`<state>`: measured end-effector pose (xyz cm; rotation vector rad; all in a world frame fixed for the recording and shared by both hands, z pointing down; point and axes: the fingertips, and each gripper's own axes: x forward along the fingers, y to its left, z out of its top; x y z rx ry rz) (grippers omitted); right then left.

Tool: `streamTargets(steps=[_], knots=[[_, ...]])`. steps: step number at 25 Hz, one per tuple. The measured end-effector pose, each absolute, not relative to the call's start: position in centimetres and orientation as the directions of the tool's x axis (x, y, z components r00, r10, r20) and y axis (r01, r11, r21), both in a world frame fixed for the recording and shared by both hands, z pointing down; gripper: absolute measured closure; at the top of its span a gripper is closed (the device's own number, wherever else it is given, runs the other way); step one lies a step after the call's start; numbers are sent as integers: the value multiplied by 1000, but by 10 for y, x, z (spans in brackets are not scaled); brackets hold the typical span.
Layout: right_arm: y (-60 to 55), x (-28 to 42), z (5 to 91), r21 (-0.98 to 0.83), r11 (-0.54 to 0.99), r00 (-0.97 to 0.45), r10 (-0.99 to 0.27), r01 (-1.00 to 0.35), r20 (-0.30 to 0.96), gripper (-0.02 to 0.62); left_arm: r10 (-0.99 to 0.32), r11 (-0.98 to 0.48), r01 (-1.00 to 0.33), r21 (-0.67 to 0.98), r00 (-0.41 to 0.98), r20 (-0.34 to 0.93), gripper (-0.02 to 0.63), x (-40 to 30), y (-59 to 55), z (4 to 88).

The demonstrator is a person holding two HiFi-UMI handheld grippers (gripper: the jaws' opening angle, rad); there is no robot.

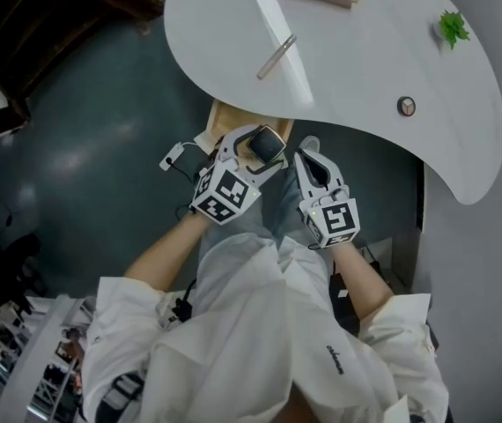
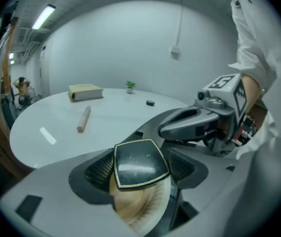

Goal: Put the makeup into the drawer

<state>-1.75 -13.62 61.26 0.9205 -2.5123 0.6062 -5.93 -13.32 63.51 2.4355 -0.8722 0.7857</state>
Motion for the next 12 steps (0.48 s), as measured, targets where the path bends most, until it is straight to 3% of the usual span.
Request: streamTargets(steps=[5, 12], knots=[[-130, -23, 643, -248, 738, -722, -431, -627, 541, 578, -299, -855, -504, 120, 669, 680, 252, -64, -122, 665], [-122, -32, 683, -201, 806, -725, -353, -556, 591, 578, -91, -987, -161, 24, 667, 739, 252, -64, -108, 716]])
